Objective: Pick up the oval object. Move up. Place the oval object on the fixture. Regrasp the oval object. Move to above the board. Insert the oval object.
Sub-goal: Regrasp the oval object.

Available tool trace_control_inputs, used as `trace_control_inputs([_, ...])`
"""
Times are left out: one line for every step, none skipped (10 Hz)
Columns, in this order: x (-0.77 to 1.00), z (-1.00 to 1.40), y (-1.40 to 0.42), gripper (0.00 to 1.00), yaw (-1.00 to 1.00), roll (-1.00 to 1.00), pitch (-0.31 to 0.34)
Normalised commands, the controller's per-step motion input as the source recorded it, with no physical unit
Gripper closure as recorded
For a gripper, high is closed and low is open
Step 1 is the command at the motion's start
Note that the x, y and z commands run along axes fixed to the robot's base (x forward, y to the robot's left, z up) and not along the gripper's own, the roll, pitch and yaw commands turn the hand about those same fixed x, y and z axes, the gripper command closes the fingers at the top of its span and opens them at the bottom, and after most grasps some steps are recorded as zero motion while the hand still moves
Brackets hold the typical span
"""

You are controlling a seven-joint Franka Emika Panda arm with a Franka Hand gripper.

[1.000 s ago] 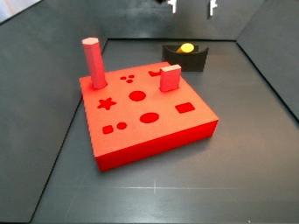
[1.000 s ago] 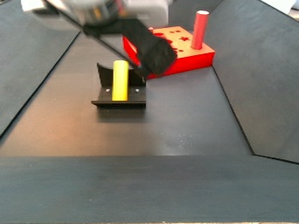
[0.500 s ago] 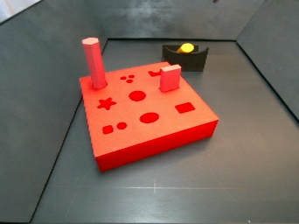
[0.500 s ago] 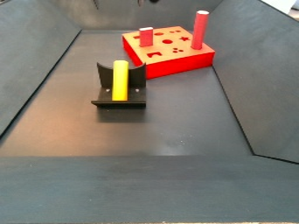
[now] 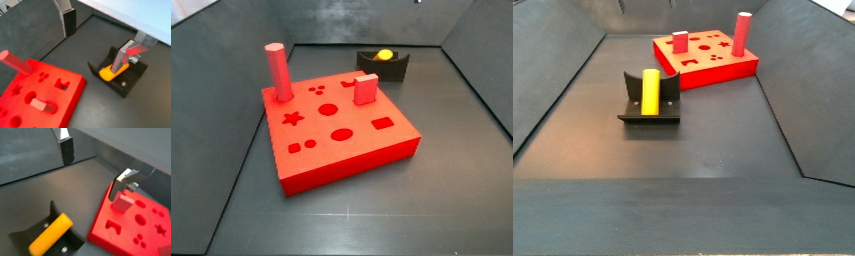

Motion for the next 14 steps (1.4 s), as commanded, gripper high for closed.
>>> trace_control_inputs([-0.05, 0.01, -0.03, 0.0, 0.01, 1.0, -0.007])
trace_control_inputs([-0.05, 0.02, -0.02, 0.0, 0.02, 1.0, -0.016])
trace_control_inputs([-0.05, 0.01, -0.02, 0.0, 0.02, 1.0, -0.023])
trace_control_inputs([-0.04, 0.0, -0.02, 0.0, 0.02, 1.0, -0.033])
trace_control_inputs([-0.04, 0.0, -0.02, 0.0, 0.02, 1.0, -0.037])
trace_control_inputs([-0.03, 0.0, -0.02, 0.0, 0.02, 1.0, -0.044])
trace_control_inputs([-0.03, 0.0, -0.02, 0.0, 0.02, 1.0, -0.045])
trace_control_inputs([-0.03, 0.01, -0.02, 0.0, 0.02, 1.0, -0.043])
trace_control_inputs([-0.02, 0.01, -0.02, 0.0, 0.02, 1.0, -0.04])
trace_control_inputs([-0.01, 0.01, -0.02, 0.0, 0.02, 1.0, -0.034])
trace_control_inputs([0.01, -0.01, -0.02, 0.0, 0.02, 1.0, -0.029])
trace_control_inputs([0.02, -0.01, -0.02, 0.0, 0.02, 1.0, -0.021])
trace_control_inputs([0.03, 0.0, -0.03, 0.0, 0.02, 1.0, -0.007])
trace_control_inputs([0.04, -0.01, -0.03, 0.0, 0.02, 1.0, 0.008])
